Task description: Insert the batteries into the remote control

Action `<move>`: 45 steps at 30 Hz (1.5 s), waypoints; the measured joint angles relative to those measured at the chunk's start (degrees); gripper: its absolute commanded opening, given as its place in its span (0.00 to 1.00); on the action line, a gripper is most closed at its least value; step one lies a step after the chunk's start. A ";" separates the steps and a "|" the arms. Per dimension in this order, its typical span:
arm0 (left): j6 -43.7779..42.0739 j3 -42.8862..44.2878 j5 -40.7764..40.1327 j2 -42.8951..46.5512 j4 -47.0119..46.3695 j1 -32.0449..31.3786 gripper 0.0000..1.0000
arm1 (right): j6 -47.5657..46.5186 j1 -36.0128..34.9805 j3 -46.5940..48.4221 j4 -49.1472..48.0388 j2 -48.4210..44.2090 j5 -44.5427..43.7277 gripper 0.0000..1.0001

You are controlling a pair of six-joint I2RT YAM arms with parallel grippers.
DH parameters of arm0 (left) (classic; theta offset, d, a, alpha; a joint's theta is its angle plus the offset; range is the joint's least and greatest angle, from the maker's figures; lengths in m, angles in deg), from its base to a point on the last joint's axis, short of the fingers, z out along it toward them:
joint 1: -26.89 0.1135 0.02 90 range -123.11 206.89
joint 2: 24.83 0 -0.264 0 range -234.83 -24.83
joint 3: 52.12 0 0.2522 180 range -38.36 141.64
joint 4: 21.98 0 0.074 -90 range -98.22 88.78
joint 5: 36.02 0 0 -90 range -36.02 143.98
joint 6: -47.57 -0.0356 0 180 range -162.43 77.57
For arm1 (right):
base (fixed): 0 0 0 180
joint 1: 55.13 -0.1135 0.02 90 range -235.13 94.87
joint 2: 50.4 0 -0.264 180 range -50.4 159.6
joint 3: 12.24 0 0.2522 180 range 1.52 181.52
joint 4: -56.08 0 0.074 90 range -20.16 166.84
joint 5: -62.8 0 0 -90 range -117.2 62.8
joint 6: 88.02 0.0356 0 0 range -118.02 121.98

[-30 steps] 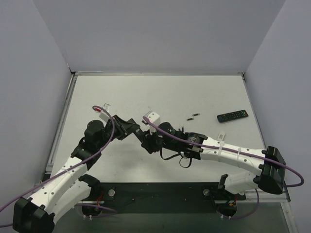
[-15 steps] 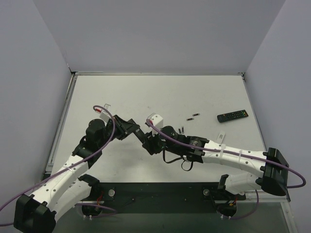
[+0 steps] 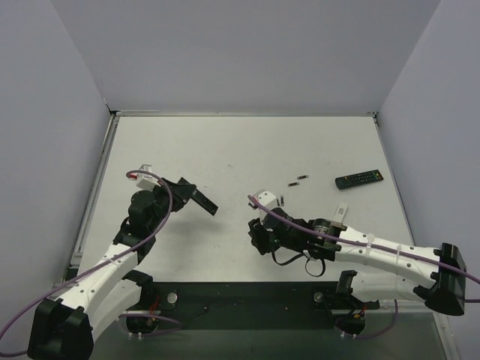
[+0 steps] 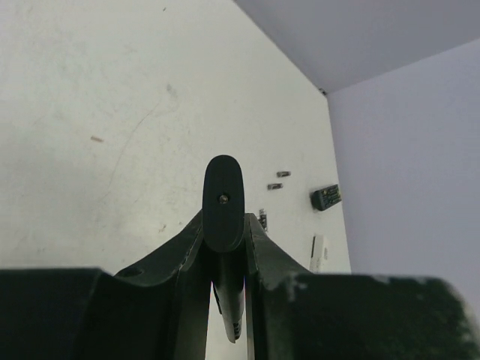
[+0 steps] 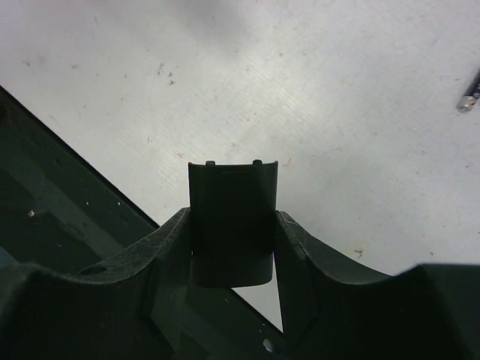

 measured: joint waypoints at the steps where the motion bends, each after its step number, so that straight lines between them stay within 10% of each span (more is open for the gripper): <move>1: -0.28 -1.79 0.39 0.24 0.04 -0.15 0.00 | 0.57 0.55 0.00 0.33 -1.38 -0.46 0.22; 19: 0.44 -8.87 17.00 4.11 -2.99 -2.43 0.00 | 12.07 16.55 -4.63 10.36 12.26 -2.71 0.24; 33: 0.09 -9.86 22.03 2.75 -5.14 -2.82 0.00 | 12.81 16.87 -3.87 8.68 18.71 -1.90 0.61; 45: -1.55 -9.86 26.36 2.73 -7.69 -2.82 0.00 | 9.16 21.84 4.85 12.94 10.88 -1.40 0.53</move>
